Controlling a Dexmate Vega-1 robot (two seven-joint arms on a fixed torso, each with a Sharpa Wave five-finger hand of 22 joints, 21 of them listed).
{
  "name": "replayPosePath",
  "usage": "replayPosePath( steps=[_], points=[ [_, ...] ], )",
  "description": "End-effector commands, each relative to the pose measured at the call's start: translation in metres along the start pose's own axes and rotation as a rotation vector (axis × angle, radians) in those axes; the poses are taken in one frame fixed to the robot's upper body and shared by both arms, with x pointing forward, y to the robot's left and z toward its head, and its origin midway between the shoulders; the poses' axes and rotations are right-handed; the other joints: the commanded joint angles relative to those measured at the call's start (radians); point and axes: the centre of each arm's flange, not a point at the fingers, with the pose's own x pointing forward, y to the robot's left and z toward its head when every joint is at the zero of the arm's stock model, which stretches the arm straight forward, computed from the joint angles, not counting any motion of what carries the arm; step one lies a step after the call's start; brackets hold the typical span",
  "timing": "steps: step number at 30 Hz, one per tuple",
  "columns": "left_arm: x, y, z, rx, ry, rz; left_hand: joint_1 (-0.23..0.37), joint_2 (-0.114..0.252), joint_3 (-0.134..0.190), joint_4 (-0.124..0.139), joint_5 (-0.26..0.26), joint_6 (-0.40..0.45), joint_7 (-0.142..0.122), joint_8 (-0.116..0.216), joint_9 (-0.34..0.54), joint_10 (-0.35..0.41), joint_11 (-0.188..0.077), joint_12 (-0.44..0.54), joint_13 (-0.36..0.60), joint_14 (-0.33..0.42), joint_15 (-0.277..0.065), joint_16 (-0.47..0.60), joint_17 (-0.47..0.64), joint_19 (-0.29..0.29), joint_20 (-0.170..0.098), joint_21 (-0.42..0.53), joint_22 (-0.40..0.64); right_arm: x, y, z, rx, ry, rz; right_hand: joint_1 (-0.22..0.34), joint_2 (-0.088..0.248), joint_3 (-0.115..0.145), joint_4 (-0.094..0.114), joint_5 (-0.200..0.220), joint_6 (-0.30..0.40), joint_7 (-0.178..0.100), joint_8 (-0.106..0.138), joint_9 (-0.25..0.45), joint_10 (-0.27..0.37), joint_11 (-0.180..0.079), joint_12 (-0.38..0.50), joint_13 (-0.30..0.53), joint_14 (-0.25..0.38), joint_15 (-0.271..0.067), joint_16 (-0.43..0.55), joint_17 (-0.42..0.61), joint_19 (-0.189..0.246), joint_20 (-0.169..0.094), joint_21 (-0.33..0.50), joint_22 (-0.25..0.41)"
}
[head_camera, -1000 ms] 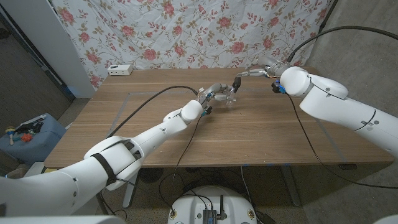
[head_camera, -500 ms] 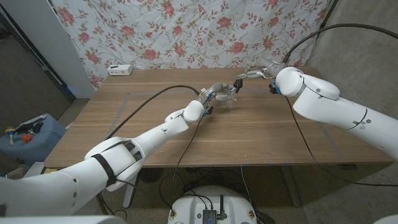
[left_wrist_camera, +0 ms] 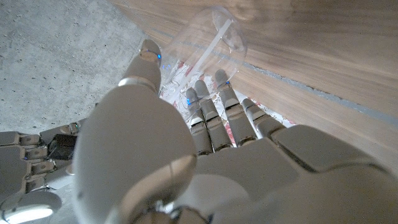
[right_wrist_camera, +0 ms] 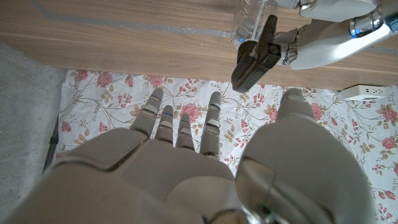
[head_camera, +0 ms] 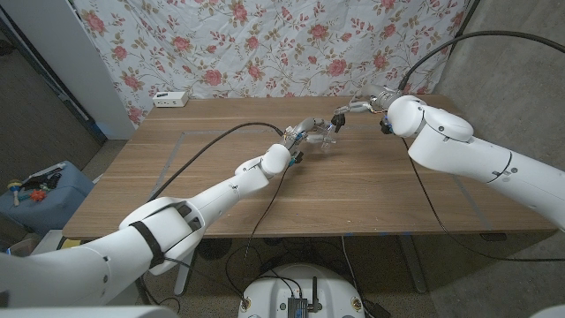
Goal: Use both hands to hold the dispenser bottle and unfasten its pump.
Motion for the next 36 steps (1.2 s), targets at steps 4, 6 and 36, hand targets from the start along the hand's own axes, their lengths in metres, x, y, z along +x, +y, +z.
replayPosePath(
  steps=[4,6,36],
  points=[
    [-0.002,0.001,-0.002,-0.022,0.009,0.019,-0.068,0.115,0.05,0.042,0.01,0.117,-0.017,0.006,0.004,0.106,-0.084,0.007,0.125,0.031,-0.098,0.007,0.004,0.006,-0.082,0.002,0.0,0.007,0.008,-0.003,0.013,0.014,0.014,0.017,0.01,0.012,-0.016,0.011,0.023,-0.002,0.015,0.007,0.012,0.005,0.008,0.001,0.013,0.002,0.002,0.003,0.007,0.001,0.007,0.005],
    [-0.002,0.001,-0.002,-0.023,0.008,0.019,-0.068,0.116,0.051,0.042,0.01,0.118,-0.016,0.006,0.004,0.106,-0.083,0.006,0.125,0.03,-0.098,0.007,0.004,0.006,-0.083,0.002,0.0,0.007,0.01,-0.004,0.026,0.013,0.012,0.024,0.014,0.016,-0.021,0.012,0.028,-0.009,0.018,0.009,0.013,0.005,0.008,0.001,0.016,0.001,0.003,0.003,0.008,0.001,0.007,0.005],
    [0.002,0.001,-0.002,-0.026,0.007,0.007,-0.07,0.116,0.053,0.042,0.012,0.126,-0.019,0.007,0.004,0.113,-0.086,0.003,0.13,0.036,-0.101,0.008,0.006,0.007,-0.083,0.001,0.0,0.02,0.016,-0.007,0.062,-0.007,-0.002,0.11,0.047,0.077,-0.086,0.023,0.084,-0.048,0.063,0.032,0.044,-0.005,0.012,0.001,0.046,-0.006,0.007,0.003,0.037,-0.002,0.014,0.004]
  ],
)
